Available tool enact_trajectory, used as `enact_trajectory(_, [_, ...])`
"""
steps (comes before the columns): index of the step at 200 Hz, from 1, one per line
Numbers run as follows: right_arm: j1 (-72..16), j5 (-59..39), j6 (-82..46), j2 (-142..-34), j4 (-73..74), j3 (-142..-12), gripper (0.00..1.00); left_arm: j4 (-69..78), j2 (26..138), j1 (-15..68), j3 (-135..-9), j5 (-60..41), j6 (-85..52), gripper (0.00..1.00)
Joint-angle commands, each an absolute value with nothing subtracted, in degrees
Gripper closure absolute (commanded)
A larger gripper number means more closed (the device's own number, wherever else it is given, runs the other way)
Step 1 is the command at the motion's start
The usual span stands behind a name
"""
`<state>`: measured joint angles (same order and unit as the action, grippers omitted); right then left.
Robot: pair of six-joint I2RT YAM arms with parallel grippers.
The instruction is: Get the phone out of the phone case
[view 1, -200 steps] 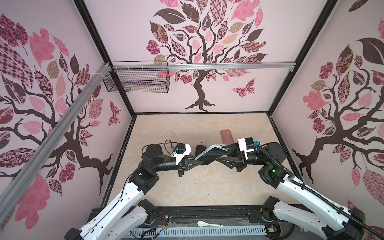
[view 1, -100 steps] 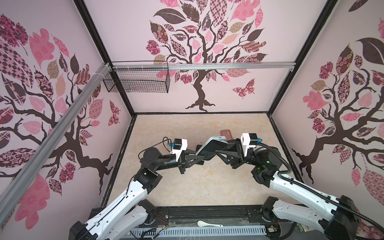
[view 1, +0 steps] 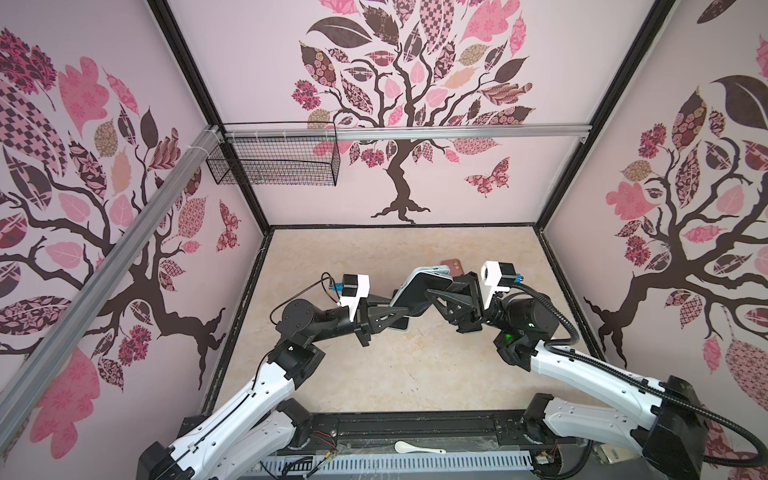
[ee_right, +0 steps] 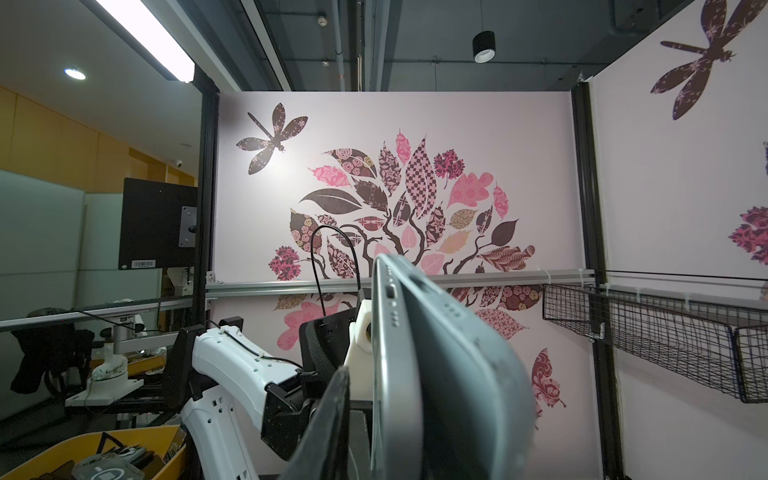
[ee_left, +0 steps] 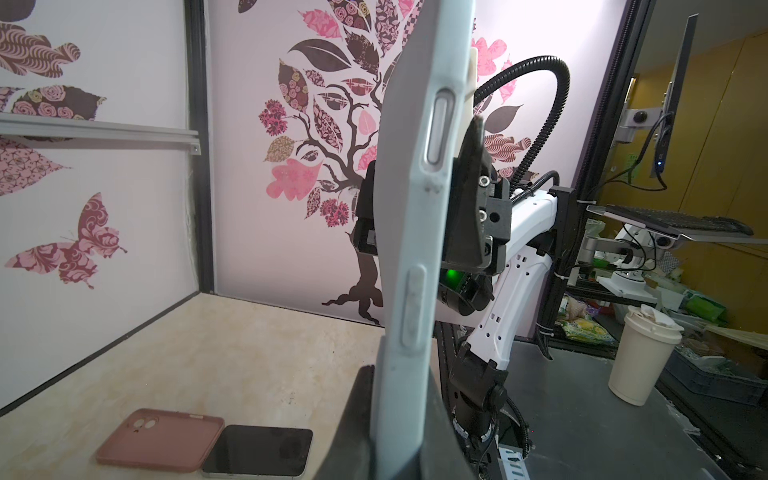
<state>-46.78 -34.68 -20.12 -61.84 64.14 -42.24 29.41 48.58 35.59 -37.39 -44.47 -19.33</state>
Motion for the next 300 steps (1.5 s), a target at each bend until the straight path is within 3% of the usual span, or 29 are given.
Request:
enact_trajectory(1, [-50.71,-47.43,-15.36,-61.93,51.17,-42.27,0.81,32.08,48.19,35.09,-38.51,-32.53,-24.68,1.00])
enact_trajectory(39, [-50.72,-45.82,-14.53,-60.95,49.71,-42.54,0.91,30.87,47.65,35.11,-38.04,-31.49,-24.55,1.00])
enact_trajectory(53, [-50.71,-44.81,-14.01,-60.66,48.83,-42.63,1.00,30.12,47.44,35.12,-38.14,-31.31,-24.58,1.00])
enact_trajectory(112, [-50.71,-36.34,-6.90,-56.86,39.78,-43.67,1.00,24.37,45.67,35.09,-38.03,-29.02,-23.45,1.00])
enact_trajectory(121, [-50.72,-35.81,-4.30,-55.93,36.27,-44.40,1.00,23.03,45.23,35.14,-38.02,-28.58,-23.03,0.86])
enact_trajectory(144, [-50.71,-31.74,1.29,-53.49,29.56,-44.46,1.00,17.97,43.74,35.07,-38.43,-26.97,-21.26,0.39])
enact_trajectory(153, [-50.71,-29.09,3.06,-52.47,27.79,-43.85,1.00,15.72,43.08,35.07,-38.75,-26.13,-20.29,0.34])
enact_trajectory(197, [-49.91,-18.79,11.61,-49.31,18.86,-41.30,1.00,8.45,41.90,28.99,-39.27,-26.87,-23.50,0.30])
enact_trajectory(239, [-46.79,-18.96,14.42,-48.89,15.84,-39.33,1.00,-0.11,42.50,25.23,-42.90,-28.70,-20.39,0.28])
enact_trajectory(300, [-46.80,-22.13,33.54,-51.53,8.39,-40.25,1.00,-13.84,46.53,25.14,-50.82,-31.38,-10.63,0.27])
